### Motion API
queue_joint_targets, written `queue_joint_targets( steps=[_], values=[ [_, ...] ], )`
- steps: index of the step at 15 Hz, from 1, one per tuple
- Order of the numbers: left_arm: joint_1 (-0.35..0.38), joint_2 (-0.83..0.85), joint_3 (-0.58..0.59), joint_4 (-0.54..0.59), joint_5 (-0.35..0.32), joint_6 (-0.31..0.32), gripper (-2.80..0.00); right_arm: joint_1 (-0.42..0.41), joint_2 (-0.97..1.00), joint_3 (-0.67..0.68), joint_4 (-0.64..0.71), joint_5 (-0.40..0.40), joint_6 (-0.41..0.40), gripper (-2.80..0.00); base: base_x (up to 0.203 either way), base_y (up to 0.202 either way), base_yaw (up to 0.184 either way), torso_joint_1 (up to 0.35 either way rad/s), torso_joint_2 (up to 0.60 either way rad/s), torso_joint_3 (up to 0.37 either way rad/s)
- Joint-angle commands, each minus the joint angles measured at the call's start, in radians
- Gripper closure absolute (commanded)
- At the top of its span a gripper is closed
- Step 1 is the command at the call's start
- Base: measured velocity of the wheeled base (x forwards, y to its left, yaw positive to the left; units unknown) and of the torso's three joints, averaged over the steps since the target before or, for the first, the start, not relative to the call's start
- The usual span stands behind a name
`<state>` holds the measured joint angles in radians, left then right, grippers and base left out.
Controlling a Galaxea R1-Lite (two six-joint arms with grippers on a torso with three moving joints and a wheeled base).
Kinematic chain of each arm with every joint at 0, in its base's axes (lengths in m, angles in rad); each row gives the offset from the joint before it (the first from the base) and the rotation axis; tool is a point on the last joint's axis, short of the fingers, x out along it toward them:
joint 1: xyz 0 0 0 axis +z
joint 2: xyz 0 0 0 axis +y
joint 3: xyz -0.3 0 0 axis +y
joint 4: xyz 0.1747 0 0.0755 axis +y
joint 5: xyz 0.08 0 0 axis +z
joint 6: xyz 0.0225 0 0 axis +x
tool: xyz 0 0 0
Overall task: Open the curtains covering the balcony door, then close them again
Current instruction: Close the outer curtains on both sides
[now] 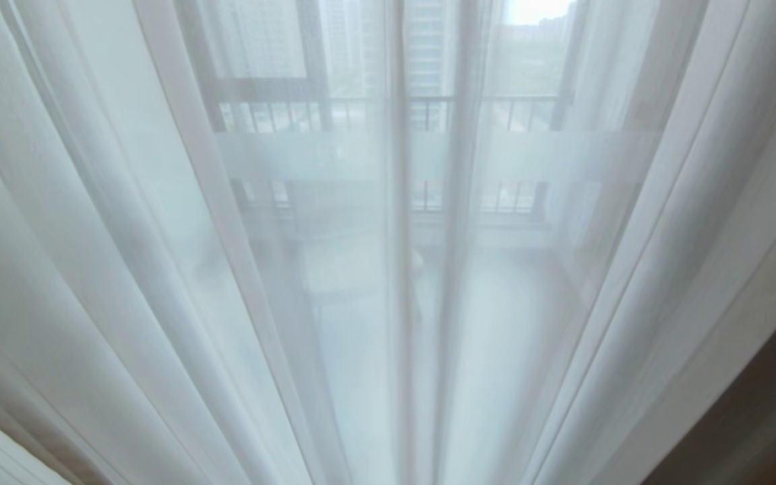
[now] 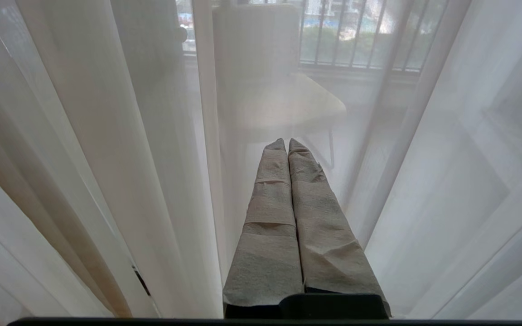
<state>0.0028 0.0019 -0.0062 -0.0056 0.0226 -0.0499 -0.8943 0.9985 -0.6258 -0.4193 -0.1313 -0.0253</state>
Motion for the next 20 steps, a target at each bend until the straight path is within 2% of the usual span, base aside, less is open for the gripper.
queue_joint_targets(
  steps=[1, 6, 8, 12, 18, 19, 20],
  values=[
    [0.0, 0.0, 0.0, -0.001, 0.0, -0.001, 0.0, 0.001, 0.082, -0.021, -0.025, 0.003, -0.001, -2.8, 0.0, 0.0, 0.0, 0.0, 0.0, 0.0],
    [0.0, 0.0, 0.0, -0.001, 0.0, -0.001, 0.0, 0.001, 0.174, -0.101, -0.033, 0.09, 0.019, -2.8, 0.0, 0.0, 0.0, 0.0, 0.0, 0.0],
    [0.0, 0.0, 0.0, -0.001, 0.0, -0.001, 0.0, 0.001, 0.185, -0.112, -0.033, 0.146, 0.022, -2.8, 0.0, 0.0, 0.0, 0.0, 0.0, 0.0],
    [0.0, 0.0, 0.0, -0.001, 0.0, -0.001, 0.0, 0.001, 0.187, -0.132, -0.036, 0.21, 0.033, -2.8, 0.0, 0.0, 0.0, 0.0, 0.0, 0.0],
    [0.0, 0.0, 0.0, -0.001, 0.0, -0.001, 0.0, 0.003, 0.213, -0.178, -0.036, 0.257, 0.051, -2.8, 0.0, 0.0, 0.0, 0.0, 0.0, 0.0],
    [0.0, 0.0, 0.0, -0.001, 0.0, -0.001, 0.0, 0.003, 0.213, -0.182, -0.036, 0.257, 0.051, 0.0, 0.0, 0.0, 0.0, 0.0, 0.0, 0.0],
    [0.0, 0.0, 0.0, -0.001, 0.0, -0.001, 0.0, 0.003, 0.215, -0.184, -0.036, 0.257, 0.052, 0.0, 0.0, 0.0, 0.0, 0.0, 0.0, 0.0]
  ],
)
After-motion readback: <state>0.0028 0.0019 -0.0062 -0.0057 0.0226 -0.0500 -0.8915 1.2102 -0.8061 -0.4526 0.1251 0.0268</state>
